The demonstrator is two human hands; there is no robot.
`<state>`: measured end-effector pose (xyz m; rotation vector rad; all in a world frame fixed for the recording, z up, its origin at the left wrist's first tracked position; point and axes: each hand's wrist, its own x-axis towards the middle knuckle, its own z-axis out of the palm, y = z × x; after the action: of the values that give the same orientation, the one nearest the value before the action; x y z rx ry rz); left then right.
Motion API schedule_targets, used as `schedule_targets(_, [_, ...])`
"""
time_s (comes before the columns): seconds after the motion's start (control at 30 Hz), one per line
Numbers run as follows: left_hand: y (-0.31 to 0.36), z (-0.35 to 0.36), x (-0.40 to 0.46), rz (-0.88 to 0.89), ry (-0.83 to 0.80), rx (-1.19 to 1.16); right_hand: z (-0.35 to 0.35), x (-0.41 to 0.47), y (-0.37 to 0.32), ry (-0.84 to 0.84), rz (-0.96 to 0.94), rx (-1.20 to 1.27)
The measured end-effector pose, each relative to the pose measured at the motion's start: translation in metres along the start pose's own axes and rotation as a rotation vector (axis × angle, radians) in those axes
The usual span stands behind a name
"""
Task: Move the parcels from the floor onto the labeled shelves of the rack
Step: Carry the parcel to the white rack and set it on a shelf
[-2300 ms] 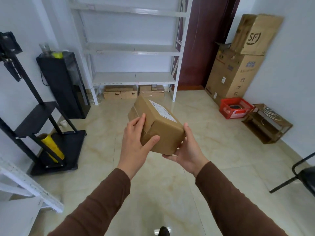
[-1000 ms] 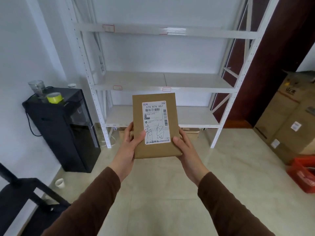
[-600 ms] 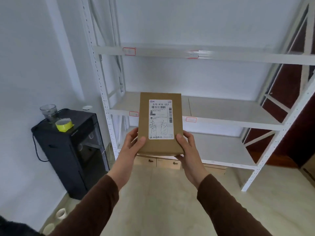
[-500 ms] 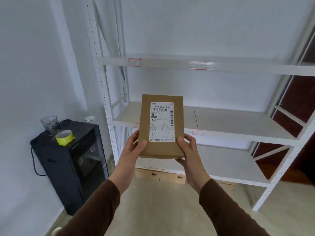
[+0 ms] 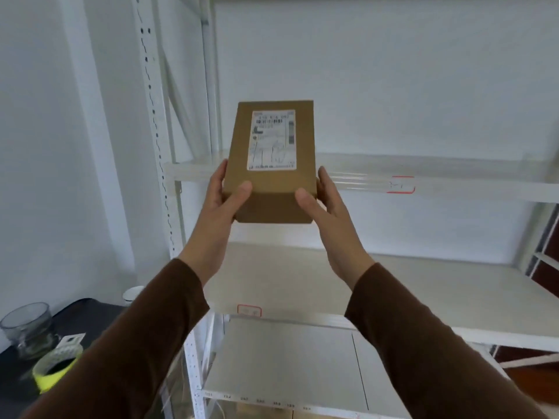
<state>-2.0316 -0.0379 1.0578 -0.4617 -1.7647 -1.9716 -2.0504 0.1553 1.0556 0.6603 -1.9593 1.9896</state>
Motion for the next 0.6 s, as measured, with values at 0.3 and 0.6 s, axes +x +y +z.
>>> schedule_targets(0.3, [-0.033,-0.018,0.169,0.115,0.055,0.244,0.007,0.174,0.03,0.073,-0.185,-0.22])
schedule_targets(0.6, [-0.069,-0.044,0.268,0.027,0.062,0.398,0.017,0.275,0.06,-0.008,-0.132,-0.414])
